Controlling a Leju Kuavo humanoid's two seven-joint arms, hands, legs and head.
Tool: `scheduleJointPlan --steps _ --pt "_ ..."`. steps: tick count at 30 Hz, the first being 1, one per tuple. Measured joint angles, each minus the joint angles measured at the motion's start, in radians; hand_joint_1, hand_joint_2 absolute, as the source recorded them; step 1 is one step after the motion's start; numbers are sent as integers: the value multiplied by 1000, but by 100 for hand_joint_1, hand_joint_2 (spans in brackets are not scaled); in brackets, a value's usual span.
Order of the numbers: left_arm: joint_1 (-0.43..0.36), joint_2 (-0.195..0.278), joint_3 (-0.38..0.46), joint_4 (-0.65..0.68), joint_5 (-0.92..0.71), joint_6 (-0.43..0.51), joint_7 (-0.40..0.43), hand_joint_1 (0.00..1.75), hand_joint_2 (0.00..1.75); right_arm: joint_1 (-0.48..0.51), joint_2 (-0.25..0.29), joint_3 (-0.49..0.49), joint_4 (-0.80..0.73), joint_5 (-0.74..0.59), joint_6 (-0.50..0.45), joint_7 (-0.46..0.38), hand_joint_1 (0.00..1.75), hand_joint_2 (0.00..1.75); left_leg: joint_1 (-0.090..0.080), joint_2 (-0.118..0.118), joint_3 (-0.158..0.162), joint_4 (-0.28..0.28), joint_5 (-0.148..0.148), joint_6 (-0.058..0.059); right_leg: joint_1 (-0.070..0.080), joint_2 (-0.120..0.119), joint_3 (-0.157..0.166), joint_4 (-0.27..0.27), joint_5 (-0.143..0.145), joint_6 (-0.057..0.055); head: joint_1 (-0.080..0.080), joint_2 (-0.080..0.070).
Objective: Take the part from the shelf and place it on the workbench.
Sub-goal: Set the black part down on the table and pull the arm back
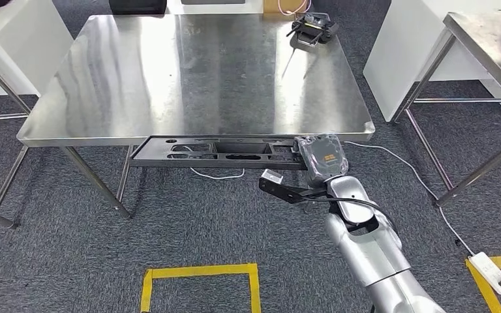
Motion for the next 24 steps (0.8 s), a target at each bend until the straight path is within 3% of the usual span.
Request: scheduleJointPlan --steps 2,3,5,7,10,12,13,15,16,17,18,19,21,22,24 --pt "-1 -4 0 1 0 0 0 0 175 1 -2 0 0 0 0 0 161 175 -6 -3 9 1 -15 -4 5 2 24 -98 82 -14 0 0" --pt "-2 -6 0 1 0 -2 1 0 175 1 -2 -1 -1 1 0 0 161 175 -8 -4 10 4 -19 -7 4 3 30 -115 100 -27 0 0" --pt "-4 -4 0 1 -1 -4 3 0 175 2 -3 -2 -2 5 0 1 161 175 -8 -5 10 13 -25 -13 -7 1 47 -126 108 -51 2 0" --pt "-5 -3 1 1 -4 -6 7 0 175 2 -2 -4 -4 7 1 3 161 175 -6 3 -6 54 -39 -26 -23 -3 67 -140 110 -62 1 0" --pt "-11 -5 1 1 -13 -5 14 0 175 0 4 -4 -5 -7 12 -3 161 175 24 22 -107 226 -104 -63 -36 -6 82 -148 105 -66 -4 0" --pt "-12 -5 1 1 -16 -6 15 0 175 2 8 -4 -4 -17 24 -10 161 175 50 30 -161 286 -122 -89 -45 -7 85 -148 100 -63 -4 0" --pt "-12 -5 1 1 -18 -6 16 0 175 3 9 -4 -2 -19 29 -14 161 175 62 34 -162 266 -103 -103 -51 -7 87 -147 97 -59 -4 0" --pt "-13 -5 1 1 -19 -8 16 0 175 -1 12 -4 1 -19 36 -21 161 175 86 40 -114 137 -20 -132 -63 -7 91 -141 88 -43 -5 0" --pt "-14 -6 1 1 -20 -11 16 0 175 -6 15 -3 3 -19 39 -23 161 175 92 41 -88 73 3 -142 -68 -7 91 -134 84 -33 -8 0" --pt "-17 -7 2 1 -20 -13 17 0 175 -15 19 -3 7 -19 41 -25 161 175 94 43 -71 31 13 -143 -67 -6 89 -129 80 -22 -11 0" --pt "-19 -8 2 1 -21 -15 17 0 175 -27 22 -2 14 -20 42 -26 161 175 92 42 -64 15 13 -136 -64 -6 85 -125 77 -10 -13 0" --pt "-21 -8 3 1 -21 -16 18 0 175 -42 26 0 22 -21 44 -27 161 175 84 40 -67 19 5 -123 -62 -6 84 -124 76 1 -14 0" --pt "-22 -9 7 1 -21 -16 19 0 175 -76 31 1 47 -26 44 -34 161 175 73 36 -63 19 23 -100 -61 -7 89 -131 77 22 -13 0" --pt "-22 -9 10 1 -21 -16 19 0 175 -94 34 2 61 -29 44 -38 161 175 71 34 -62 16 28 -95 -63 -8 93 -135 79 23 -12 0" --pt "-23 -11 15 1 -20 -16 20 0 175 -127 40 4 89 -35 44 -44 161 175 72 31 -62 10 36 -93 -68 -9 100 -143 82 13 -7 0"
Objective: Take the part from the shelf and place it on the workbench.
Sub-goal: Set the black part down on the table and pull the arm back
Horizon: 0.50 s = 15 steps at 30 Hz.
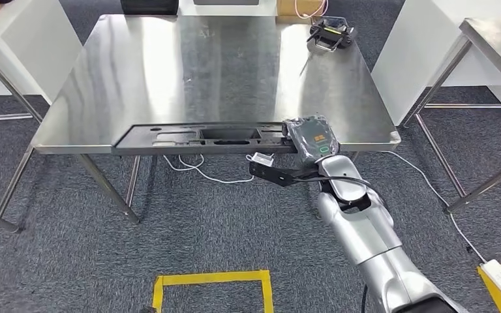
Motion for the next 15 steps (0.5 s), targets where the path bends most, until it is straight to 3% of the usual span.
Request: scheduleJointPlan --steps 4,9,11,15 --pt "0 0 4 0 0 0 1 0 175 -57 15 3 50 -9 0 -10 161 175 -8 -11 -2 0 -2 9 -1 -4 7 -22 5 -14 7 0" --pt "2 1 5 0 0 3 -1 0 175 -108 32 8 95 -11 10 -13 161 175 -19 -12 -4 1 -2 21 -3 -6 11 -29 8 -13 8 0" --pt "2 1 6 0 -2 4 -1 0 175 -120 35 10 109 -12 10 -13 161 175 -21 -12 -4 1 -3 22 -4 -7 10 -30 9 -7 7 0" --pt "2 1 6 0 -8 2 0 0 175 -135 37 10 134 -18 10 -13 161 175 -22 -12 -4 2 -3 23 -5 -7 10 -31 9 22 7 0"
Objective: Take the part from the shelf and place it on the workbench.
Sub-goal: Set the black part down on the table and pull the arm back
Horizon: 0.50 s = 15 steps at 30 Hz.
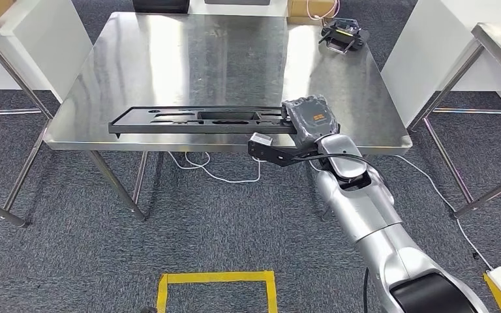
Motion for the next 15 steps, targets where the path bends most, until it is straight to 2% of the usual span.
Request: scheduleJointPlan --steps 2,8,11,12,13,15 --pt "0 1 0 0 -3 -3 0 0 175 -5 0 0 11 -3 0 0 161 175 -1 0 0 1 -1 1 0 0 0 -1 0 8 0 0" --pt "0 5 0 0 -3 -8 0 0 175 -25 4 0 46 -8 -4 -6 161 175 -5 0 -1 3 -7 10 -3 0 0 -2 0 19 -1 0" --pt "1 7 6 0 -2 -6 -3 0 175 -44 10 0 70 -9 -12 -8 161 175 -7 2 1 -1 -13 27 -7 0 1 8 4 34 0 0" --pt "2 8 9 0 -2 -6 -5 0 175 -50 12 0 77 -9 -16 -8 161 175 -5 3 6 -3 -14 35 -7 0 -5 24 -3 32 1 0" --pt "3 8 12 0 -1 -6 -7 0 175 -56 13 0 84 -9 -20 -8 161 175 -4 4 13 -4 -15 40 -6 0 -21 55 -20 23 3 0" --pt "4 8 16 0 -1 -6 -8 0 175 -66 14 0 97 -10 -24 -9 161 175 -4 5 20 -4 -16 46 0 0 -88 184 -76 -1 6 0"
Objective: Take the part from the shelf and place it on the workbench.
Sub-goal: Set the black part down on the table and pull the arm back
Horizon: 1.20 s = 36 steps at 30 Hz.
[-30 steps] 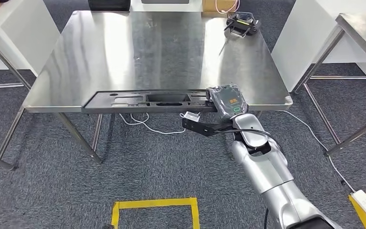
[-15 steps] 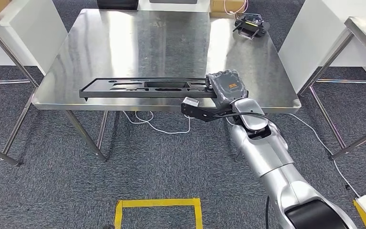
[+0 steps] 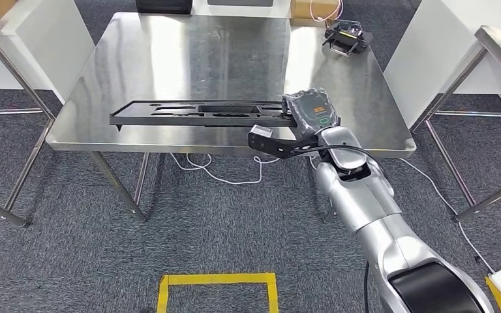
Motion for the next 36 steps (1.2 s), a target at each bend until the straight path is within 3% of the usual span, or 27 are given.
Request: scheduleJointPlan --steps 2,3,4,6,8,10,12,14,17,18,19,21,23,24,28,29,32,33,34,35,36 --pt "1 0 3 0 1 -1 0 0 175 -4 1 0 16 -1 -2 0 161 175 -6 -2 5 1 -4 4 14 1 -80 140 -46 -10 1 0" --pt "2 0 5 0 2 -1 0 0 175 -4 0 0 24 -1 -2 -1 161 175 -10 -4 8 1 -7 5 22 1 -100 166 -50 -10 2 0" --pt "4 0 6 0 2 -2 0 0 175 -4 0 0 31 -1 -2 -1 161 175 -14 -6 14 1 -11 4 29 2 -98 147 -35 -9 2 0" --pt "7 -1 7 0 2 -2 0 0 175 -7 -1 0 41 -1 -2 -1 161 175 -20 -9 27 1 -20 0 41 2 -45 11 32 -13 3 0" --pt "8 -1 7 0 2 -2 0 0 175 -14 1 0 48 -1 -2 -1 161 175 -24 -10 34 2 -30 -9 55 1 2 -104 71 -39 2 0" --pt "8 -2 8 1 2 -2 0 0 175 -20 3 0 55 -1 -2 0 161 175 -26 -8 35 8 -34 -19 63 2 15 -130 74 -70 1 0" --pt "9 0 8 1 2 -2 0 0 175 -23 6 -1 60 -1 -1 0 161 175 -24 -4 33 24 -40 -31 57 4 30 -133 80 -85 2 0" --pt "10 2 8 1 2 -2 0 0 175 -27 8 0 63 -1 -1 0 161 175 -18 2 -1 88 -61 -45 49 5 46 -135 76 -95 -2 0" --pt "10 2 8 1 2 -2 0 0 175 -30 12 0 70 -1 -1 0 161 175 -4 10 -114 261 -126 -66 50 5 60 -136 61 -106 -5 0" --pt "11 2 8 1 2 -2 0 0 175 -29 13 0 73 -1 -1 0 161 175 0 11 -140 286 -131 -71 50 6 66 -135 56 -106 -6 0" --pt "12 2 8 1 1 -2 0 0 175 -28 13 0 76 0 -1 0 161 175 3 12 -148 274 -113 -73 50 6 73 -135 49 -104 -6 0" --pt "12 2 8 1 0 -1 0 0 175 -28 15 0 81 0 -1 0 161 175 8 14 -111 150 -24 -71 50 6 91 -136 35 -99 -6 0" --pt "11 2 8 1 -2 -1 0 0 175 -31 17 0 85 1 -1 -1 161 175 5 15 -63 32 28 -62 51 6 105 -139 24 -91 -4 0" --pt "11 2 8 1 -2 -2 0 0 175 -33 18 0 87 2 -1 -1 161 175 1 16 -49 5 33 -55 52 6 107 -142 19 -85 -4 0" --pt "12 0 8 1 -3 -4 2 0 175 -39 21 1 97 5 1 -1 161 175 -4 15 -20 -8 26 -23 61 5 105 -106 13 -60 -2 0" --pt "11 -1 8 1 -4 -5 1 0 175 -43 21 1 101 6 1 -2 161 175 -3 14 -12 -9 24 -17 61 5 84 -68 3 -59 -1 0" --pt "9 -1 8 1 -4 -6 2 0 175 -49 21 2 117 6 1 -6 161 175 -5 11 2 -10 11 -5 59 5 -36 120 -55 -70 0 0" --pt "9 -1 8 1 -4 -6 2 0 175 -49 21 4 123 7 1 -7 161 175 -6 9 7 -10 5 -4 58 5 -68 156 -66 -68 0 0" --pt "9 -2 8 1 -5 -7 2 0 175 -49 20 5 128 7 1 -9 161 175 -8 6 14 -10 0 -4 59 5 -82 159 -62 -63 1 0" --pt "11 -3 8 1 -5 -8 2 0 175 -50 20 6 134 6 1 -11 161 175 -9 4 22 -10 -6 -5 59 5 -79 125 -40 -56 1 0" --pt "12 -4 8 1 -6 -8 2 0 175 -52 19 7 139 5 1 -13 161 175 -11 2 31 -10 -13 -6 60 5 -58 58 -2 -48 1 0"
